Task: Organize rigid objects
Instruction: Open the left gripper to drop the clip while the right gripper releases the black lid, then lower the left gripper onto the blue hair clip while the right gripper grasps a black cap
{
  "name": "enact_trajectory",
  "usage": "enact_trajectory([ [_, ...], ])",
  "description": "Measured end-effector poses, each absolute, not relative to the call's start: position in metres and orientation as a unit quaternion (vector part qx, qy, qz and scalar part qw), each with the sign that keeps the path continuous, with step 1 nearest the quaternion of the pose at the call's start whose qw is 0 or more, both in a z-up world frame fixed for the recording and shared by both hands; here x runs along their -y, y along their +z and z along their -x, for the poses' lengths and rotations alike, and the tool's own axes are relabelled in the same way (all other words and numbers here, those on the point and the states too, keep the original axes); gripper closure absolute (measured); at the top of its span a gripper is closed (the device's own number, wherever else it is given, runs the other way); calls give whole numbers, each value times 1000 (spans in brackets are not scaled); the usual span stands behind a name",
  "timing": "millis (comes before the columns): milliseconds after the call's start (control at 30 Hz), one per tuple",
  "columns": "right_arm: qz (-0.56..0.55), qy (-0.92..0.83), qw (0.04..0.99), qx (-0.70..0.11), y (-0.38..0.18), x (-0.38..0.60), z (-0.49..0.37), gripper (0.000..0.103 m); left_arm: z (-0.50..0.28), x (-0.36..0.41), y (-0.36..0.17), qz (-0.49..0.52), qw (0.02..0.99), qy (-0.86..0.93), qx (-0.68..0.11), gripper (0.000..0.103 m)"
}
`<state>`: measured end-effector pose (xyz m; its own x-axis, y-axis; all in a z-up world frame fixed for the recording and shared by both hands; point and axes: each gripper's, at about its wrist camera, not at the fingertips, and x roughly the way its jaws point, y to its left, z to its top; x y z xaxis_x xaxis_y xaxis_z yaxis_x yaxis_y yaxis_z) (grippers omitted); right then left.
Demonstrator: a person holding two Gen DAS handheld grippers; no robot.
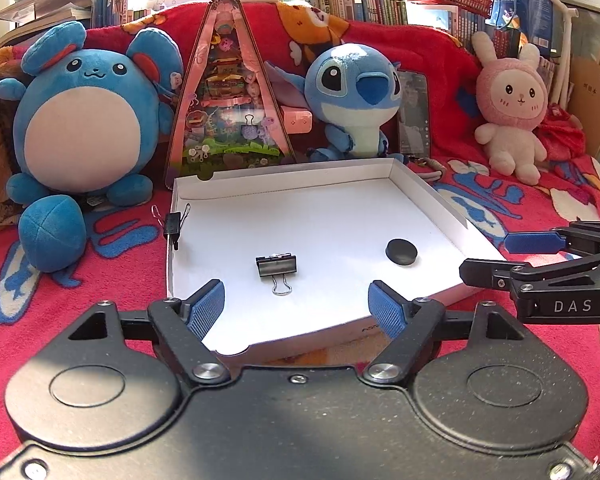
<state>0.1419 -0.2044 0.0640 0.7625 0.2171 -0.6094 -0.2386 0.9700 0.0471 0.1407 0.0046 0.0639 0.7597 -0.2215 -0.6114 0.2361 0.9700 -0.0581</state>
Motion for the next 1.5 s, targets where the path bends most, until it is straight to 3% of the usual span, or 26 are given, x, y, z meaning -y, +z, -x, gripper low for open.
enact_trajectory([
  [933,19,143,948,-285,40,193,-23,16,-27,-12,39,42,938,-114,-325,24],
  [1500,4,106,973,-205,18,191,31,14,-12,-15,19,77,942,-57,-322,25],
])
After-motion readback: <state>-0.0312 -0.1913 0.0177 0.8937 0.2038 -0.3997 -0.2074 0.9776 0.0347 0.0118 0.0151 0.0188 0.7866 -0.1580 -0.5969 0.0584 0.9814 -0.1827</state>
